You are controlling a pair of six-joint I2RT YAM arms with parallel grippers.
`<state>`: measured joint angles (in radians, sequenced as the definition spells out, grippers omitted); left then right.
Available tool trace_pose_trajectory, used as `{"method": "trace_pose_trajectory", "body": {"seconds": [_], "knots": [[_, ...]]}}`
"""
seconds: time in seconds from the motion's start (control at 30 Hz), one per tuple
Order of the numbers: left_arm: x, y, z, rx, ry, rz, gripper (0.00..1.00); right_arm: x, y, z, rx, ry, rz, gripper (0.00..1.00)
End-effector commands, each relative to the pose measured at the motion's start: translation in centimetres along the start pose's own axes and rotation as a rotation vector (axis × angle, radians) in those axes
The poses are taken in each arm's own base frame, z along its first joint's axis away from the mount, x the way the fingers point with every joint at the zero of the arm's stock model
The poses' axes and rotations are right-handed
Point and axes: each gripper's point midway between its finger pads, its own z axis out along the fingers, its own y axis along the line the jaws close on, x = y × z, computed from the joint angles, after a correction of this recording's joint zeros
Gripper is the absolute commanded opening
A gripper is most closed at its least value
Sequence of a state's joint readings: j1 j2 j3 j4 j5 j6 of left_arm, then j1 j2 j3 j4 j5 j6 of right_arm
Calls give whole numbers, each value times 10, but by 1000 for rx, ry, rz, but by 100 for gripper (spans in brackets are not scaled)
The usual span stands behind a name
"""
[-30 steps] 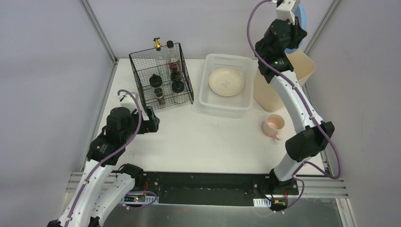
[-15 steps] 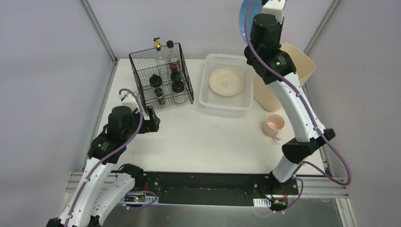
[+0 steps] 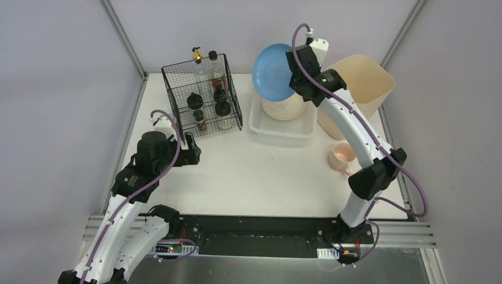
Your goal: Clear the kitchen counter
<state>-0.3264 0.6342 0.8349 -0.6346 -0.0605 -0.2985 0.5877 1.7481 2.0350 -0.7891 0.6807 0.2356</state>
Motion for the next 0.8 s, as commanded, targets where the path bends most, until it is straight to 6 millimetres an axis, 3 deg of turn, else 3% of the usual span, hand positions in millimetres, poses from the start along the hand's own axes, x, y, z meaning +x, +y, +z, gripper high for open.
{"method": "trace_pose_trajectory", "body": {"seconds": [0.0,0.37,0.77], "knots": [[-4,-3,-1,13,-14,-6,99,40,24,12,-67,123,226,0],[-3,-2,0,11,-5,-4,99,121,14,64,33,250,592,0],[-3,-2,1,9,-1,-2,99,154,18,106,122,254,806,0]]}}
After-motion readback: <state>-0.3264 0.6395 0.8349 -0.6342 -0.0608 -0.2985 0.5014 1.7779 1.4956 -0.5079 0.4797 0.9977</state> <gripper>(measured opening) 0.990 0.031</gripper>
